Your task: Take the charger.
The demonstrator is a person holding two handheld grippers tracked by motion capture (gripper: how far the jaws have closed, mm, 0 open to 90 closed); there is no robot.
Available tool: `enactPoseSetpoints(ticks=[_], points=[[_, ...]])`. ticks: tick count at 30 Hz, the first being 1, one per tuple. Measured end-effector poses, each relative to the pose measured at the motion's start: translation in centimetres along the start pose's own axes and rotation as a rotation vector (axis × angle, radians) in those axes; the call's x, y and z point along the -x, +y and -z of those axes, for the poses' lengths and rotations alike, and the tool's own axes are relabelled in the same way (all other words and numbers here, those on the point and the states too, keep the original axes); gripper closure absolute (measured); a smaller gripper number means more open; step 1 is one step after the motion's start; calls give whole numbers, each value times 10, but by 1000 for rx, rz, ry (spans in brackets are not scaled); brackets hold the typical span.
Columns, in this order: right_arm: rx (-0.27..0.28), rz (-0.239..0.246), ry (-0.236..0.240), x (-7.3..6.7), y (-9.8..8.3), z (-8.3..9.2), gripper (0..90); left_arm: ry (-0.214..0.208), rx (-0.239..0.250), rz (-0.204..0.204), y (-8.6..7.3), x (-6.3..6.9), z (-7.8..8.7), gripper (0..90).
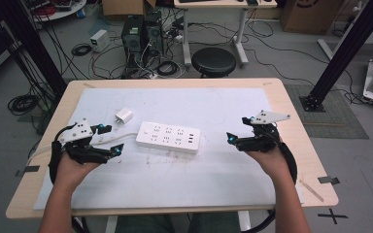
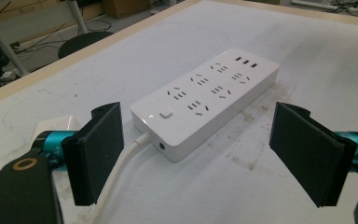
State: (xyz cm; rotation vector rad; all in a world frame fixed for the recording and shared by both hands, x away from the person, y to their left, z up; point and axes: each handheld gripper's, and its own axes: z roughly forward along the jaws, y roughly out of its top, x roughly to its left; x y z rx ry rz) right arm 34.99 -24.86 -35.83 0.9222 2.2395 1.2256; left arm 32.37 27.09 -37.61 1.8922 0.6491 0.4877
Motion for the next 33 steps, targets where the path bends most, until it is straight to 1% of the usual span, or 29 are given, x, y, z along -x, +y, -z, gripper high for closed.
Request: enactPoseSetpoints(ticks=[2,5,7,8,9,10,11,12,13,14,16,17,18,19,21,23,24,25,26,27,28,29,30,32,33], points=[[0,-5,2,-2,0,1,182,4,1,-2,1,-2,-1,177],[-1,-2,3,-2,0,2,182,18,-2,9,1,-6,-3,177],[4,4,5,-1,0,3,182,35,-6,16,1,-11,-6,177],[4,4,5,-1,0,3,182,45,-13,22,1,-14,-8,177],[-3,-2,6,-2,0,3,182,65,-30,21,3,-21,-12,178],[-3,-2,6,-2,0,3,182,65,-30,21,3,-21,-12,178],[-8,9,10,-1,-1,2,182,74,-35,25,4,-26,-15,178],[-8,9,10,-1,-1,2,182,80,-43,25,5,-30,-17,178],[-18,4,7,-1,-1,0,182,97,-39,36,6,-38,-22,179],[-18,4,7,-1,-1,0,182,97,-39,36,6,-38,-22,179],[-20,9,4,-1,-1,-1,182,114,-65,49,8,-49,-30,179],[-21,10,6,-1,-1,-2,182,119,-84,49,9,-55,-35,179],[-22,9,4,-2,-1,-3,182,121,-87,56,10,-58,-38,179],[-24,7,5,-2,-1,-3,182,119,-90,53,12,-63,-42,179],[-24,6,5,-3,-1,-5,182,119,-108,70,14,-71,-50,179],[-30,4,6,-3,-2,-8,182,117,-125,60,16,-77,-57,179],[-30,4,6,-3,-2,-8,182,125,-117,58,16,-80,-61,179],[-33,3,6,-5,-3,-11,182,129,-102,72,16,-84,-64,179],[-33,3,6,-5,-3,-11,182,136,-110,88,15,-87,-68,179],[-44,5,9,-5,-4,-14,182,145,-140,77,15,-91,-72,179],[-44,5,9,-5,-4,-14,182,145,-147,80,14,-94,-77,179],[-46,5,7,-6,-4,-15,182,142,-142,88,14,-98,-80,179],[-49,4,8,-7,-4,-16,182,149,-145,93,13,-101,-84,179],[-50,9,11,-8,-4,-17,182,161,-166,108,9,-108,-90,179],[-49,14,12,-9,-4,-17,182,165,-185,112,7,-111,-94,179]])
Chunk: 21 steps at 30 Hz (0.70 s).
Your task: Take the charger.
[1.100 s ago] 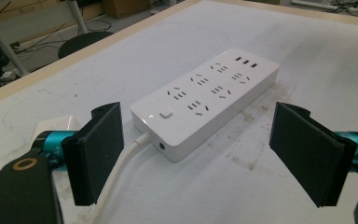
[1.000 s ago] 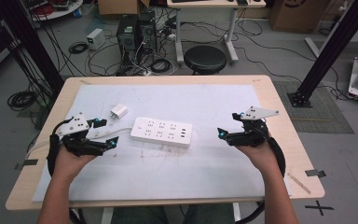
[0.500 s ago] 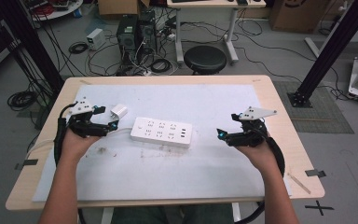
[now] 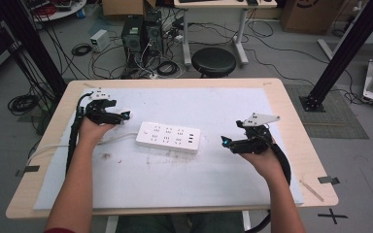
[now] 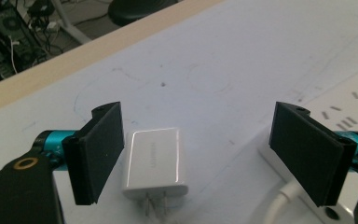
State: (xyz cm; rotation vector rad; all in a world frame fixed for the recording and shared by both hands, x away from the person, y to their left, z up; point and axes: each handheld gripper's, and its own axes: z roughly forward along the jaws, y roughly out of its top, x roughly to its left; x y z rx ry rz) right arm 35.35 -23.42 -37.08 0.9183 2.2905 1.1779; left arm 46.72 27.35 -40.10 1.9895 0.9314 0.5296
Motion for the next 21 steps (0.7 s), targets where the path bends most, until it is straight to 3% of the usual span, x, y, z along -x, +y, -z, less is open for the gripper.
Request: enactPoseSetpoints(ticks=[3,12,21], points=[[-5,-3,1,-1,-1,0,182,10,-41,21,-5,-8,-14,179],[-10,-17,-1,0,-6,-1,182,47,-98,63,-20,-20,-34,179],[-14,-15,0,-2,-6,-2,182,25,-128,76,-27,-22,-44,183]])
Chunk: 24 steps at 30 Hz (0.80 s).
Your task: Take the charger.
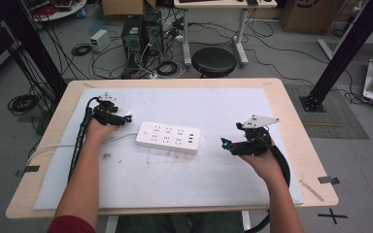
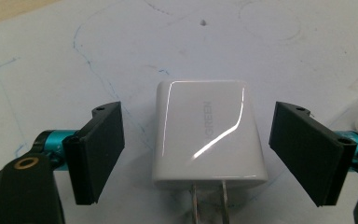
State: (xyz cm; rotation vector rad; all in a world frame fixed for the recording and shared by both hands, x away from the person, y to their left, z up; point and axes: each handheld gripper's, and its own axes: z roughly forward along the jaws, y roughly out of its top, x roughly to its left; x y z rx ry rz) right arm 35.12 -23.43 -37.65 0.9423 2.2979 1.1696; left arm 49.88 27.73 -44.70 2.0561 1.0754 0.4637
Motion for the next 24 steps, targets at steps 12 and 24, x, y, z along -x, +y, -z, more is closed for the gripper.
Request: enactPoseSetpoints(ticks=[12,24], points=[[-9,0,1,1,2,-3,182,-6,-13,2,-2,-2,-3,270],[-9,-4,6,-1,2,-6,182,-1,-25,-47,0,2,1,424]])
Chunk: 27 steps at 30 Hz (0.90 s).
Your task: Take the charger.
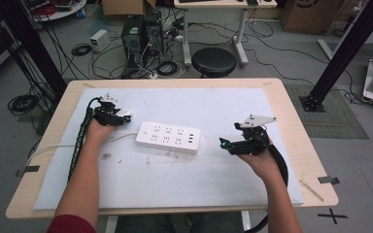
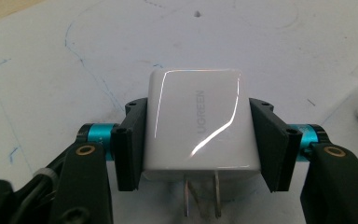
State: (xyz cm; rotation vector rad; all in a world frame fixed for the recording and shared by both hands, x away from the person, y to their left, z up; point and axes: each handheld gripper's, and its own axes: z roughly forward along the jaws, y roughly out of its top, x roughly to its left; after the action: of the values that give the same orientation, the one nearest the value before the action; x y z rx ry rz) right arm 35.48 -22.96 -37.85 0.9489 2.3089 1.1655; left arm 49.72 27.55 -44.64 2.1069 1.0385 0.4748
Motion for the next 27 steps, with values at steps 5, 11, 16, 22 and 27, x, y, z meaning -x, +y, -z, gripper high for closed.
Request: enactPoseSetpoints(ticks=[5,11,16,22,27], points=[[6,4,9,0,1,2,182,11,34,-31,10,9,17,424],[21,19,23,-4,5,7,182,2,75,-69,25,31,55,425],[34,37,50,-13,8,11,182,-32,107,-122,31,59,87,424],[30,67,71,-21,13,12,182,-80,127,-148,26,80,108,425],[17,56,81,-23,12,7,182,-133,160,-180,17,98,122,425]])
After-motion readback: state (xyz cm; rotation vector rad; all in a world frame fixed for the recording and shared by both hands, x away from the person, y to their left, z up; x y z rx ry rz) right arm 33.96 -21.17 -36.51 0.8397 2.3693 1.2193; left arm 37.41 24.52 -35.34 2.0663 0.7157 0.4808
